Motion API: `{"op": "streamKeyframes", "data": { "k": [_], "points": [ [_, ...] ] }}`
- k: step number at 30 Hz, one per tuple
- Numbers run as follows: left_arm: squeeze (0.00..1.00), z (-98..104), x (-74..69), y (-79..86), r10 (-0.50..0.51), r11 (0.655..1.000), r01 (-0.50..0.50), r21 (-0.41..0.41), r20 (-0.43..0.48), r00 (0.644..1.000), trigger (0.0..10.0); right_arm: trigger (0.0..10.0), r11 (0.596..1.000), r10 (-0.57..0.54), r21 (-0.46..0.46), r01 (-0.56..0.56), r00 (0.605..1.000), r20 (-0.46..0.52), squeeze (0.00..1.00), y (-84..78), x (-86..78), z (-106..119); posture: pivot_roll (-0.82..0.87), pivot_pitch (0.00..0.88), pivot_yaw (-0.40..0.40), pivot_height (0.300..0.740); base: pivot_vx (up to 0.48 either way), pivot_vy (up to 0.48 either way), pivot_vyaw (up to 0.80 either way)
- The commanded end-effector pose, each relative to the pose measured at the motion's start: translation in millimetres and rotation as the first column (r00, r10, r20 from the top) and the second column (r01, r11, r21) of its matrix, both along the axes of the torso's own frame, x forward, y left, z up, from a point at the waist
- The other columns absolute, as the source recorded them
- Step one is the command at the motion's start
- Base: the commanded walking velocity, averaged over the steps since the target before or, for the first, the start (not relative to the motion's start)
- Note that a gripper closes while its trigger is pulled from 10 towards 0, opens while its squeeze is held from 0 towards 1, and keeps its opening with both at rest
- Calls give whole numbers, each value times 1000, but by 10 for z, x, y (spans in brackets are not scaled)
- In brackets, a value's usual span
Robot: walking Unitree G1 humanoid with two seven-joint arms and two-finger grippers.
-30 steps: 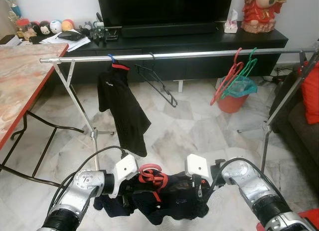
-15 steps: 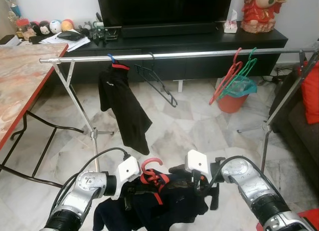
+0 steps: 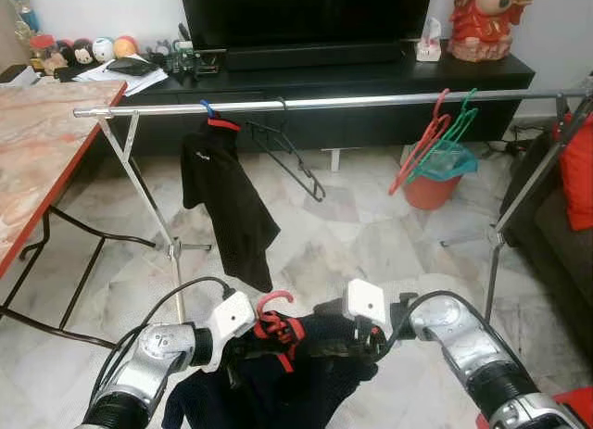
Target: Hang hanger
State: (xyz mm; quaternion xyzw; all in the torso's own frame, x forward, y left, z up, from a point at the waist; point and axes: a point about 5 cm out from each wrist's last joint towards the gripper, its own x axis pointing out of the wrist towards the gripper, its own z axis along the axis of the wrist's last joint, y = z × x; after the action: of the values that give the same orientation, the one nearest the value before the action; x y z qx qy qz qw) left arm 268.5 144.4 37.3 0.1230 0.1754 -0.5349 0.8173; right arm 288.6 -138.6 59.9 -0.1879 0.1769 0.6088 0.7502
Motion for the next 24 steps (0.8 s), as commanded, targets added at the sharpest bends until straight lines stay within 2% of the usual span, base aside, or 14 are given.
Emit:
{"op": "streamKeyframes", "data": {
  "k": [1,8,9,10,12,13,15,16,17,18,19,20,22,24],
  "points": [
    [0,36,30,22,23,1000,-23,-13,33,999,0,10000,1000,-10,26,10,1000,13,1000,1,37,51,-16,0,38,740,0,0,0],
    [0,-95,-48,69,62,998,-62,0,-4,998,0,10000,996,-48,75,46,998,29,1000,-8,58,107,-27,0,43,740,0,0,0],
    [0,-108,-51,79,73,997,-73,2,-5,997,0,10000,995,-67,76,64,997,35,729,-20,70,109,-27,0,43,740,0,0,0],
    [0,-123,-52,91,86,996,-86,8,-4,996,0,10000,994,-80,76,77,996,39,98,-29,77,108,-27,0,43,740,0,0,0],
    [0,-133,-52,99,95,995,-95,12,-3,995,0,10000,993,-88,77,84,995,41,98,-35,82,107,-27,0,43,740,0,0,0],
    [0,-149,-51,111,110,994,-111,24,4,994,0,10000,991,-107,80,103,993,52,0,-43,93,107,-27,0,43,740,0,0,0],
    [0,-166,-39,127,140,989,-141,41,23,990,0,10000,984,-153,98,146,986,64,0,-53,121,113,-27,0,43,740,0,0,0],
    [0,-195,-15,157,203,977,-205,59,35,979,2353,10000,965,-243,119,232,966,86,0,-79,177,114,-27,0,43,740,0,0,0],
    [0,-233,28,214,320,942,-326,81,72,945,8510,10000,897,-436,145,418,891,129,0,-157,278,86,-27,0,43,740,0,0,0],
    [0,-247,35,230,358,928,-363,79,73,931,10000,10000,867,-494,152,474,855,156,0,-186,304,76,-27,0,43,740,0,0,0],
    [0,-247,35,230,358,928,-363,79,73,931,10000,10000,867,-494,152,474,855,156,0,-186,304,76,-27,0,43,740,0,0,0],
    [0,-271,27,247,414,907,-418,57,74,907,10000,10000,773,-626,219,596,772,111,0,-225,317,19,-39,0,39,740,0,0,0],
    [0,-292,29,276,496,866,-499,25,68,866,10000,10000,673,-727,258,693,685,55,0,-229,295,-73,-44,0,38,740,0,0,0],
    [0,-301,37,310,576,817,-577,-7,62,815,10000,10000,604,-784,249,757,620,19,0,-220,239,-190,-44,0,38,740,0,0,0]
  ]
}}
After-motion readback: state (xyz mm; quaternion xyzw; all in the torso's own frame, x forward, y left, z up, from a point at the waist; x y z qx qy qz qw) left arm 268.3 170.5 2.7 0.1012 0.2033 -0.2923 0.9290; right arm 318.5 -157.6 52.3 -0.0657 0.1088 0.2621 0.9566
